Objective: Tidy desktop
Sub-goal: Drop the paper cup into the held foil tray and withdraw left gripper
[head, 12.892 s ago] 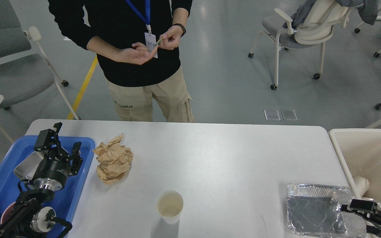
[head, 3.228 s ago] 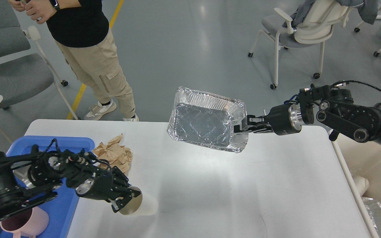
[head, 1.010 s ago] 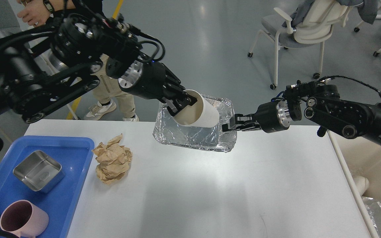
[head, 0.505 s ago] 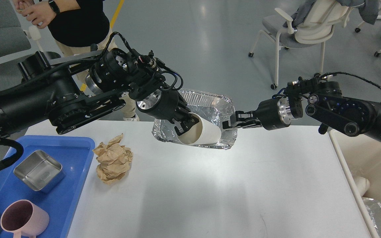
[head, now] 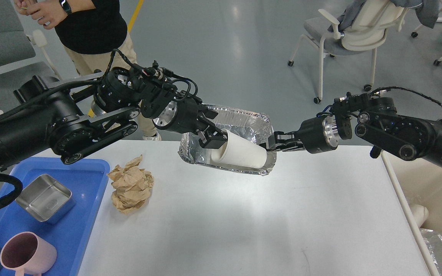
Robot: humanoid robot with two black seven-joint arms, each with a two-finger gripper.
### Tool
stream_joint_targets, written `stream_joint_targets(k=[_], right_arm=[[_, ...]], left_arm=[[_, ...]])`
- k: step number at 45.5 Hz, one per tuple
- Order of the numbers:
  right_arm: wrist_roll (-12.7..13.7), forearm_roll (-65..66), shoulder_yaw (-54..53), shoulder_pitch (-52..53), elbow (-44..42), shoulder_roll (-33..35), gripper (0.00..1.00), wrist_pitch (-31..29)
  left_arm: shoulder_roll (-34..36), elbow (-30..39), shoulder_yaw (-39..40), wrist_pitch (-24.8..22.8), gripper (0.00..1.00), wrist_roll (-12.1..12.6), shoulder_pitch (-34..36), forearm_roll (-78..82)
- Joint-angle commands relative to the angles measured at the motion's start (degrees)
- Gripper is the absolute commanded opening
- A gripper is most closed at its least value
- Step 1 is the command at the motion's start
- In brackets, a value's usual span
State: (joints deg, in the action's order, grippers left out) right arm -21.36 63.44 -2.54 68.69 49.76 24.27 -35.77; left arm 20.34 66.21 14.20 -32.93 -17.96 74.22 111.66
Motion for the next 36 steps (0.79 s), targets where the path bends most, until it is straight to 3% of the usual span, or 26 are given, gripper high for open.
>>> stream_joint_targets(k=[1, 8, 25, 31, 36], right_arm=[[0.00, 0.02, 0.00, -0.22, -0.11, -0.01, 0.00, 0.00], [0.00, 0.02, 0.00, -0.31, -0.19, 0.16, 0.00, 0.00], [0.00, 0.02, 0.00, -0.66, -0.37, 0.34, 0.00, 0.00], [0.00, 0.02, 0.08, -0.66, -0.37, 0.34, 0.00, 0.00], [0.00, 0.02, 0.08, -0.75, -0.37, 0.25, 0.00, 0.09]], left_arm=[[1.02, -0.02, 2.14, 1.02, 0.95, 0.11, -1.00, -2.58], [4.01, -0.02, 8.73, 3.31, 0.95, 0.46, -4.51, -6.45], [10.51, 1.56, 37.64, 4.72, 0.97, 3.80, -25.78, -16.91], [11.39, 1.64, 48.63, 4.63, 0.97, 6.61, -35.18, -23.23], [14.90, 2.87, 54.17, 4.54, 0.97, 11.44, -43.35, -29.64]])
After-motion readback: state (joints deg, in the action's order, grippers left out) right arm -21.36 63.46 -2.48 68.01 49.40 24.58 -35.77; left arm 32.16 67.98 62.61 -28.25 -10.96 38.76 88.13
